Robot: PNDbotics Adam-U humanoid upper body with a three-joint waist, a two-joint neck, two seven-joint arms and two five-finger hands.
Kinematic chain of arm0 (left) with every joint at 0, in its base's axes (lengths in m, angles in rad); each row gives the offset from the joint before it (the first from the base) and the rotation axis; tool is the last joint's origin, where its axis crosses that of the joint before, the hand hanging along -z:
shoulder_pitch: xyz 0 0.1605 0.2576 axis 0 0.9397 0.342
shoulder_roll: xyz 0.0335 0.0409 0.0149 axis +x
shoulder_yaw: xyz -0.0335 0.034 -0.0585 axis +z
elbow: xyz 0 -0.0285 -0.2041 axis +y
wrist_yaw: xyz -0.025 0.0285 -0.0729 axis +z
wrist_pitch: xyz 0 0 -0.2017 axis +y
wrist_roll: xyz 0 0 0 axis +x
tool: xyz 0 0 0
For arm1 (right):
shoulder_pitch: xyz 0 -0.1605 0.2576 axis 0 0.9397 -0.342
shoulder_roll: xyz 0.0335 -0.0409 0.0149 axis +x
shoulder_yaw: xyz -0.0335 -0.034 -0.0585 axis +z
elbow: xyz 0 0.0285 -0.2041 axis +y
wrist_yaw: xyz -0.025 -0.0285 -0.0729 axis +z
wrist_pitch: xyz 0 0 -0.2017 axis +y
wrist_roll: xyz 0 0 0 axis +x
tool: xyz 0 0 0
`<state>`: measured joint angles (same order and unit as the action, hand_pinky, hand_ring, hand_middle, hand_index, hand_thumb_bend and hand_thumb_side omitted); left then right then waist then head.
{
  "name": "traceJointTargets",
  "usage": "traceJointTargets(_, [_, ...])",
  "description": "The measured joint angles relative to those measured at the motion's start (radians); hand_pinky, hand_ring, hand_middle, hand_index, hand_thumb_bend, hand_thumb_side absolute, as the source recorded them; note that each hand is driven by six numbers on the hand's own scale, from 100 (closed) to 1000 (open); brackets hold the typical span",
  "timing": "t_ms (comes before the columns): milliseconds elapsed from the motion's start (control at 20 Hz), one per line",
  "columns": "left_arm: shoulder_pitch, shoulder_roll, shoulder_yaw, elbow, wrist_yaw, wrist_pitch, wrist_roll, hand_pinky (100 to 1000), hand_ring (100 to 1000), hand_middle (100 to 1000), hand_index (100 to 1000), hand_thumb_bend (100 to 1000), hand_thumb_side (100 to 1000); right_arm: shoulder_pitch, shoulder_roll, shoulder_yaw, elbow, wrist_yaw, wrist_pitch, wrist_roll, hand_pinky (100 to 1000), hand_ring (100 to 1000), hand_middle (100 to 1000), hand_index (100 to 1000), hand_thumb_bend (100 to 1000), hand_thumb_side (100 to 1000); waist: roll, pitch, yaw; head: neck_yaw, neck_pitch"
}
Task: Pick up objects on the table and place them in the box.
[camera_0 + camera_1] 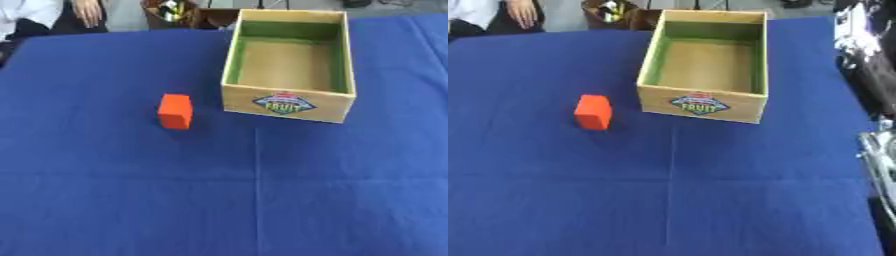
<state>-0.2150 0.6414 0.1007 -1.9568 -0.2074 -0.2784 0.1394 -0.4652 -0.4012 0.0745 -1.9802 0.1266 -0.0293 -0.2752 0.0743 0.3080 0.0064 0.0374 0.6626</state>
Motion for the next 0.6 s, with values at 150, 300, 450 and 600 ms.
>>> traceJointTargets(150, [-0.055,0.069,-0.059,0.048,-0.043,0.036,-0.042,607,688,705,948,459,950,0.000,-0.002,0.002,0.000,0.000,0.001,0.004,914,861,632,808,130,620,0.009,0.000,-0.007,0.000,0.000])
traceJointTargets(300, [-0.109,0.135,-0.119,0.105,-0.085,0.045,-0.083,624,703,715,952,488,945,0.000,-0.005,0.007,0.000,0.000,0.001,0.010,914,861,631,806,131,621,0.010,0.000,-0.011,0.003,0.000])
traceJointTargets(450, [-0.165,0.200,-0.166,0.170,-0.127,0.026,-0.125,642,721,733,967,520,929,-0.001,-0.005,0.012,0.000,0.000,0.001,0.017,914,860,631,806,133,621,0.009,0.000,-0.020,0.011,0.000])
traceJointTargets(600, [-0.215,0.242,-0.204,0.236,-0.168,-0.008,-0.166,658,736,749,985,538,923,-0.002,-0.005,0.017,0.000,-0.001,0.002,0.022,915,861,630,805,135,622,0.010,0.000,-0.028,0.021,0.000])
